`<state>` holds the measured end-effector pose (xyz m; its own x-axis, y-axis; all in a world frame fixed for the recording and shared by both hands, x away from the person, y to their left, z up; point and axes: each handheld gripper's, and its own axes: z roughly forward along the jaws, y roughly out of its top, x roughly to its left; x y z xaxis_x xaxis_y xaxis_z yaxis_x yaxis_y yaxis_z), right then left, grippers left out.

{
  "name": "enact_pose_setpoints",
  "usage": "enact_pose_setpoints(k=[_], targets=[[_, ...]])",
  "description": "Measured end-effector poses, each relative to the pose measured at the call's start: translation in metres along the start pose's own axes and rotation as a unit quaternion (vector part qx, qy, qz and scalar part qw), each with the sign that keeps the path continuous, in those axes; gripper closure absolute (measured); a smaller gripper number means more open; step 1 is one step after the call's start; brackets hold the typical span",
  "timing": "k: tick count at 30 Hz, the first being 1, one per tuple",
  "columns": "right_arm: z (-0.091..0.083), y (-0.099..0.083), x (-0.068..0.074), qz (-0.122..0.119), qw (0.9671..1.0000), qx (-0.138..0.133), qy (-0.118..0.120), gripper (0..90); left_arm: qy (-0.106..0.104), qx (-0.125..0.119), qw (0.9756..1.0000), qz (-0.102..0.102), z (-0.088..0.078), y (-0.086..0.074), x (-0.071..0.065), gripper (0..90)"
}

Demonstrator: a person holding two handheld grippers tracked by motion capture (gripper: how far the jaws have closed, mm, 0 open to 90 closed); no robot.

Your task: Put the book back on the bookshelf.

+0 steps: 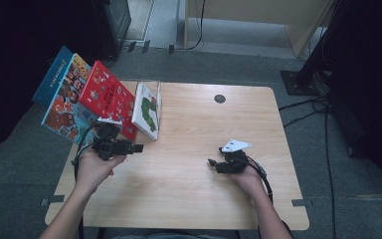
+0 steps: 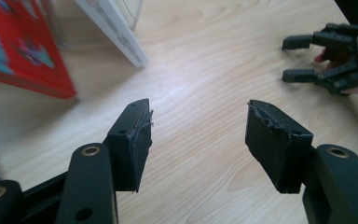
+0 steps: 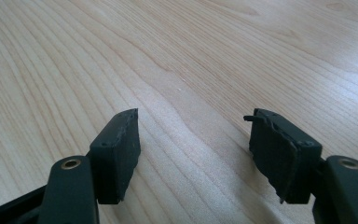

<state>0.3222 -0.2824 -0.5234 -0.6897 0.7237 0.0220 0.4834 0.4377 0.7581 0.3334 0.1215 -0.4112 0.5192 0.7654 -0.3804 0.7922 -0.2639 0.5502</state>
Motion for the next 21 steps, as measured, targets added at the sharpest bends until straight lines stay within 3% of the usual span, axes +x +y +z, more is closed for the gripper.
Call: enact_pose_setpoints(k=[9, 21], targets=[[0.000, 0.000, 0.000, 0.000, 1.0000, 0.001, -0.001, 32.8, -0.007, 0.021, 0.9997, -0.001, 0.038, -0.024, 0.007, 40.5], [0.000, 0.000, 0.001, 0.001, 1.0000, 0.001, -0.001, 31.9, -0.004, 0.027, 0.9996, 0.008, 0.058, -0.047, 0.011, 39.9]])
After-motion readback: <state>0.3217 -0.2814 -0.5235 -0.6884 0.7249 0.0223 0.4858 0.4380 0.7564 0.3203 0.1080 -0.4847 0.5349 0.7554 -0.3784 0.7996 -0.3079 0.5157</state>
